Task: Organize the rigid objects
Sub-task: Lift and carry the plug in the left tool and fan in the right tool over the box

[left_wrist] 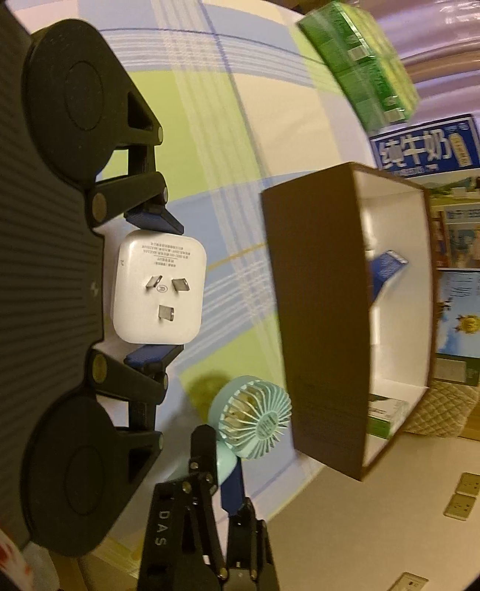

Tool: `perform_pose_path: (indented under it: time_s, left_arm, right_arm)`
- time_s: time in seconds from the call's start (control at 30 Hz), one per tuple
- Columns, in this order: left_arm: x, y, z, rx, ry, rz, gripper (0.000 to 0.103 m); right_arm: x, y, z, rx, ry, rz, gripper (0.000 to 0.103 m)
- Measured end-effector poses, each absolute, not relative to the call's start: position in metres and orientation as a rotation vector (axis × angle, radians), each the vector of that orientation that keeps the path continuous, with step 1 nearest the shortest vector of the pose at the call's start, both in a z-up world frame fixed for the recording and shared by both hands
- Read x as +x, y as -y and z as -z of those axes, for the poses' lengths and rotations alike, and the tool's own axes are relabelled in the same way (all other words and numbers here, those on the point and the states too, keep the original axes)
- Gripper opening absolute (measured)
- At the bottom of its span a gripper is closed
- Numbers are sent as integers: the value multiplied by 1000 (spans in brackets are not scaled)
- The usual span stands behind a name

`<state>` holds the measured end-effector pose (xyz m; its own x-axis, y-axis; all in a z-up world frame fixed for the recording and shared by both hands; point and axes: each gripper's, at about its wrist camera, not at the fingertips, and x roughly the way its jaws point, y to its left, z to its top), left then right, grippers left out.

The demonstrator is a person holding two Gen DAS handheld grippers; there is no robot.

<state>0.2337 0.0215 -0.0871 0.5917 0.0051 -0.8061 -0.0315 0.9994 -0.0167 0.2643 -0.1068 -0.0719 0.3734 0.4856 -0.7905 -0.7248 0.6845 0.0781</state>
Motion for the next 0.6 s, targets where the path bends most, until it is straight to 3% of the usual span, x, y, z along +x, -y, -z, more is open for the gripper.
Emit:
perform_pose_path:
  time_s: [0.6]
  left_arm:
    - [303, -35, 13, 18, -759, -27, 56]
  right_arm:
    - [324, 91, 2, -200, -774, -806, 30]
